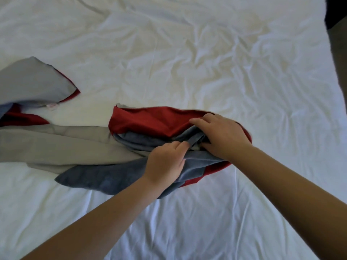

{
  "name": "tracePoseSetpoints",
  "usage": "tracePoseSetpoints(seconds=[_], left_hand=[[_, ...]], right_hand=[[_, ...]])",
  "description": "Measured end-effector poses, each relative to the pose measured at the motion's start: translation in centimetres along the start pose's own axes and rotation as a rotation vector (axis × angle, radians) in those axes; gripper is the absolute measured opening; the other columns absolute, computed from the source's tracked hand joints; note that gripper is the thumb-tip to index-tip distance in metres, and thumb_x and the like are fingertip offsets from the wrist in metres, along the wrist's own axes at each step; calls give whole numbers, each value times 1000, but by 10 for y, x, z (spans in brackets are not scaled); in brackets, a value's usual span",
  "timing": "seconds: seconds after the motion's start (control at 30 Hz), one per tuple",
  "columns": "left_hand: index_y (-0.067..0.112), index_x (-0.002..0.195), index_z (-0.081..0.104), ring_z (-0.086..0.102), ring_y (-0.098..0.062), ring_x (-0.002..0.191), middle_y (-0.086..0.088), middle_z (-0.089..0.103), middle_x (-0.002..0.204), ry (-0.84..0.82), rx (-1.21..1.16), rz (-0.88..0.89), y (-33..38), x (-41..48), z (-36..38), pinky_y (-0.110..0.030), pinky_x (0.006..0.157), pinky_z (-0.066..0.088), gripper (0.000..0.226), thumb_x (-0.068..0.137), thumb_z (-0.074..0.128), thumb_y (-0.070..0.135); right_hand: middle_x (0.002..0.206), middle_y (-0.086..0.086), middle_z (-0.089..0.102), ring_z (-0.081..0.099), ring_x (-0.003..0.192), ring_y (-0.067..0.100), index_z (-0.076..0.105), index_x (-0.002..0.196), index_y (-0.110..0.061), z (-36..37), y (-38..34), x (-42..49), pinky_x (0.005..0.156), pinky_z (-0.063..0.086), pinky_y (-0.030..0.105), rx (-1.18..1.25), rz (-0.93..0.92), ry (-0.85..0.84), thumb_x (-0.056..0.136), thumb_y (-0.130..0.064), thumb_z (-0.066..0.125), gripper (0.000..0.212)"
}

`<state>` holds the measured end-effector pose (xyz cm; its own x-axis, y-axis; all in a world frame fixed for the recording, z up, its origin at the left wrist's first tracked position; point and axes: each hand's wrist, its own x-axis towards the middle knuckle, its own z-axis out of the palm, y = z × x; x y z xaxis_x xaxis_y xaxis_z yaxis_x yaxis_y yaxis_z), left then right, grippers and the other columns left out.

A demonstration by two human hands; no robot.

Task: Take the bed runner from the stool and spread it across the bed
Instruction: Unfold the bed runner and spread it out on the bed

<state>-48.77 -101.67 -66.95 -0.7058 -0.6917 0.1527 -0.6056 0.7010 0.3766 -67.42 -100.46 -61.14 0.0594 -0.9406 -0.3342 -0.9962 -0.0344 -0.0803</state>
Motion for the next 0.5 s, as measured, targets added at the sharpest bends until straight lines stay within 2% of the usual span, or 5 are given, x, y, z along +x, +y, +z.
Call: tracePoseSetpoints(seconds=[0.1, 0.17, 0.27, 0.4, 0.5], left_hand=[[13, 74, 65, 61, -21, 63, -1, 65, 74, 93, 0, 59, 9, 5, 7, -33, 49, 47, 10, 72, 59, 6], [11, 67, 65, 67, -25, 80, -8, 71, 91, 163, 14, 116, 16, 9, 9, -35, 61, 53, 12, 75, 57, 6], [12, 63, 64, 65, -28, 98, -13, 70, 106, 210, 36, 162, 25, 9, 13, -36, 84, 49, 18, 79, 57, 7], [15, 65, 65, 65, -21, 76, -2, 70, 87, 130, 22, 156, 25, -3, 23, -29, 65, 45, 10, 66, 60, 6], [15, 68, 65, 62, -19, 71, 1, 66, 79, 37, 1, 162, 24, -4, 25, -28, 60, 45, 8, 68, 58, 12]], right_hand=[[99, 0, 53, 53, 94, 22, 55, 105, -21, 5, 11, 2, 63, 42, 32, -102, 45, 5, 90, -17, 49, 17], [98, 3, 55, 55, 93, 25, 56, 102, -19, 7, 27, -6, 61, 36, 33, -85, 130, -1, 88, -12, 48, 17], [97, 7, 59, 58, 91, 30, 58, 99, -18, 13, 58, -27, 63, 41, 33, -20, 309, 11, 84, -10, 49, 19], [92, 14, 63, 58, 85, 36, 59, 94, -12, 26, 91, -62, 62, 40, 33, 137, 612, 19, 79, -13, 54, 15], [89, 14, 61, 58, 80, 36, 48, 88, -12, 39, 87, -74, 60, 41, 34, 136, 654, -38, 82, -18, 53, 10]])
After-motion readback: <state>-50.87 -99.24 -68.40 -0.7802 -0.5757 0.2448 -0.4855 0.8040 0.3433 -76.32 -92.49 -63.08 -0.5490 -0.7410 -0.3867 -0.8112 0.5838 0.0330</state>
